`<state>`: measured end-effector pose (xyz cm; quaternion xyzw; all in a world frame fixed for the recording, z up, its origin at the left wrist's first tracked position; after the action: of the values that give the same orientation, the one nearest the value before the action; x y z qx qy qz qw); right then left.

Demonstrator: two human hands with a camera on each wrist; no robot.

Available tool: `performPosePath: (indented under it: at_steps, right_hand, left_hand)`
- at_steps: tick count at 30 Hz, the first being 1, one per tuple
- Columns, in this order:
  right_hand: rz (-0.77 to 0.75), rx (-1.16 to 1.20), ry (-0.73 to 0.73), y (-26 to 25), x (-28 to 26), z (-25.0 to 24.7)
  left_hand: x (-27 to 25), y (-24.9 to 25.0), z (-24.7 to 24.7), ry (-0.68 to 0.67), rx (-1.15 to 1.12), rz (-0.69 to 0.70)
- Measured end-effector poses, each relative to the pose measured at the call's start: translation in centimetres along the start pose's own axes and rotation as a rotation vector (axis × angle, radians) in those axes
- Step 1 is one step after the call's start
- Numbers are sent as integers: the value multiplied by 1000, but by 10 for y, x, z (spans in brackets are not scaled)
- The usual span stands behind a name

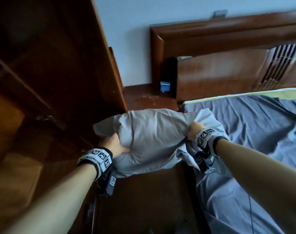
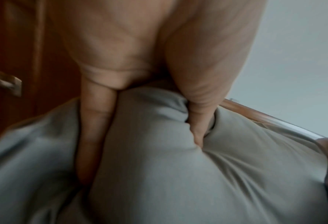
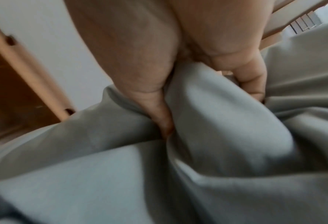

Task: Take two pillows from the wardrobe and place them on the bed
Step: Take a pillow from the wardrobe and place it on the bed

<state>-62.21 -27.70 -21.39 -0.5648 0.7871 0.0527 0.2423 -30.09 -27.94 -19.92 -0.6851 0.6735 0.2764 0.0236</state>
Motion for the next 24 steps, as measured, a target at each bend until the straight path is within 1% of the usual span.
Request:
performPosePath:
  at_steps: [3,5,8,11,15,20,24]
  right_hand:
    - [97,58,52,69,20,-26]
    - [149,77,98,113,34,-44]
    - [247,112,159,178,60,-66]
    - [298,170,201,229,91,-85]
    - [378,196,201,279,150,-103]
    - [509,222,183,327,239,-121]
    - [571,233,159,355,290,-147]
  left_hand:
    - [18,80,20,-31,41,115]
    - [40,127,34,-72,31,176]
    - [85,185,56,-92,-25,203]
    - [136,236,75,-119,5,209]
    - [206,303,90,-167,37,241]
    - [317,376,113,-260,96,308]
    - [374,431,118,-321,128,353]
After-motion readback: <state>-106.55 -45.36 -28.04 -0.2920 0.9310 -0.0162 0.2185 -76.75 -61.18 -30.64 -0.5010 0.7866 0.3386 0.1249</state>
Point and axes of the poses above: each hand's wrist, its own x-axis towards the middle knuckle, its own z-axis out of the palm, y = z × x, the point moved 1 cm from there along x, towards the middle knuckle, and after that the axes turned 2 degrees about y, right-handed, at the moved point
